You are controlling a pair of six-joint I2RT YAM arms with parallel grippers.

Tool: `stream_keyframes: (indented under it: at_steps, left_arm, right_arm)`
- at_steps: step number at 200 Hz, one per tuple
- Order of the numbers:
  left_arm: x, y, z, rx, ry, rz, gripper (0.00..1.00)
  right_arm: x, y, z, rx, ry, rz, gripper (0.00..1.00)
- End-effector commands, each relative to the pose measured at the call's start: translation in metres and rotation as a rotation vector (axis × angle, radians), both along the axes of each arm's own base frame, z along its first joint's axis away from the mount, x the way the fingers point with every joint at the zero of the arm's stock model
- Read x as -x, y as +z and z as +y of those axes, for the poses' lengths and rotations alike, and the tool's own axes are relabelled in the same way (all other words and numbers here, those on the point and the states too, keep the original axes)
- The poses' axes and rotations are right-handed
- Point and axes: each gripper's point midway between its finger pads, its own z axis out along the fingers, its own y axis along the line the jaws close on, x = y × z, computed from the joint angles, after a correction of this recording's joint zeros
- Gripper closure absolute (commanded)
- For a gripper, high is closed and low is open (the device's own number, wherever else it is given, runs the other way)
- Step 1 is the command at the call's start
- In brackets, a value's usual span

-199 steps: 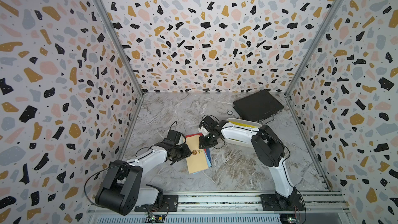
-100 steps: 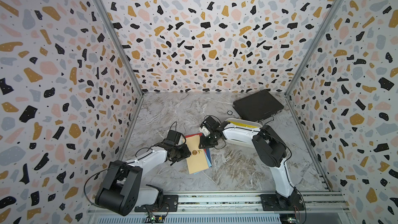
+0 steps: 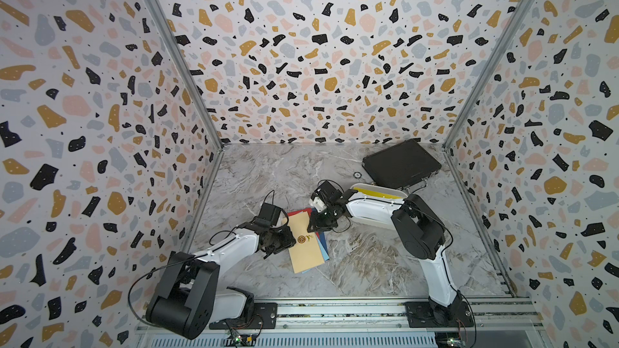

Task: Put the sealed envelopes into the storage box
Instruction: Pick up the envelope from the center of the board.

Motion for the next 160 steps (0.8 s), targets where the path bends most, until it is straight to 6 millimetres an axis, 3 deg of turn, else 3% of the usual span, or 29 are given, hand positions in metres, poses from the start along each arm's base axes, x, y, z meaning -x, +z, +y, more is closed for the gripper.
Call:
stream_keyframes:
  at_steps: [1,101,160]
  left_arm:
    - [0.003,-0.004,-0.002,0.01,-0.021,0.007,0.62]
    - [0.005,-0.007,-0.001,0.005,-0.017,0.013,0.62]
    - [0.006,-0.008,-0.001,0.005,-0.02,0.013,0.62]
  right_arm:
    - [0.01,0.035,0.006,-0.065,0.016,-0.001,0.68]
    - [0.015,0.069,0.014,-0.15,0.023,-0.014,0.7]
    - [0.027,0.055,0.014,-0.147,0.031,0.04,0.71]
